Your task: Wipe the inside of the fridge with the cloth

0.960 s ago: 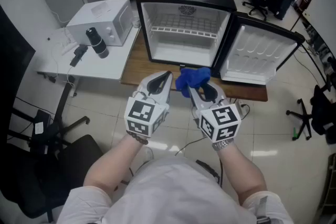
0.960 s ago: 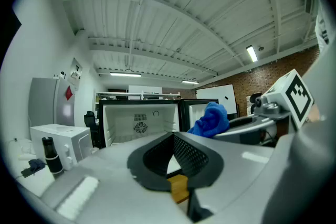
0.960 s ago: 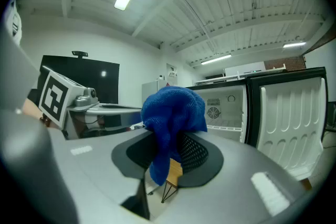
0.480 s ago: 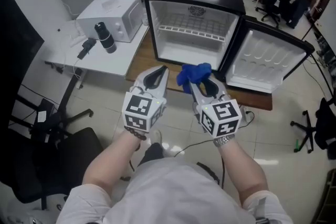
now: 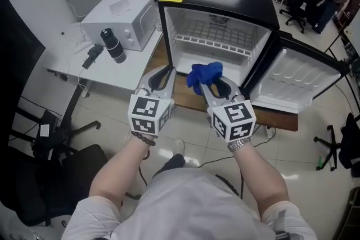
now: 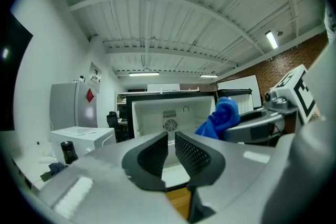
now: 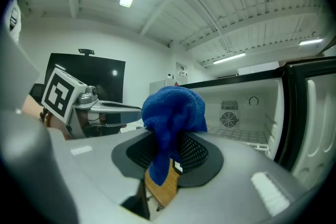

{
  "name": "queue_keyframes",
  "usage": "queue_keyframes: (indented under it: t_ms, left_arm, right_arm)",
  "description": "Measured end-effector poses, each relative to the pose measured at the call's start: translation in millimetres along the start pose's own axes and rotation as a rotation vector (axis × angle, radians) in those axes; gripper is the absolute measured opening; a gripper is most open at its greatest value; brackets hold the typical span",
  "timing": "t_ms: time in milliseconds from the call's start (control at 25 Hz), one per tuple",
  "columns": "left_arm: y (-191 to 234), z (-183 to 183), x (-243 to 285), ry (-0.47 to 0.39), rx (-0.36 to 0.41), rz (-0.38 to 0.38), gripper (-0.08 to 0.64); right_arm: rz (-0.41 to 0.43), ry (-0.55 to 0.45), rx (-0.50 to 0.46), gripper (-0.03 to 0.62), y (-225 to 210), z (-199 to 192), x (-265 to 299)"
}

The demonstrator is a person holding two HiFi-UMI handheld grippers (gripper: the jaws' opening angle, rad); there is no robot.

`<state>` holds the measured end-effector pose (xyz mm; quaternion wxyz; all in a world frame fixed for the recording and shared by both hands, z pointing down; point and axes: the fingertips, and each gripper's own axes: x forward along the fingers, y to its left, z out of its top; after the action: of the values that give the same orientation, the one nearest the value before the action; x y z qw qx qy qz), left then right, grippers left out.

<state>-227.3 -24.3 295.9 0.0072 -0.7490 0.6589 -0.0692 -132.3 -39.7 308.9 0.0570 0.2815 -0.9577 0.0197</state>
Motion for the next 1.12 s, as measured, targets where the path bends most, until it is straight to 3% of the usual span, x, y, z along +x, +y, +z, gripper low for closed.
queue_keyframes:
  t_ms: [560, 1120]
  left_arm:
    - [114, -21, 105, 0.064, -0.011, 0.010, 0.062]
    - [145, -25, 162, 0.057, 0.022, -0.077, 0.084]
  right_arm:
    - [0.052, 0.057, -0.097, 0.106, -41, 8, 171]
    - [0.081, 0.068, -0.152, 0.106, -56, 8, 257]
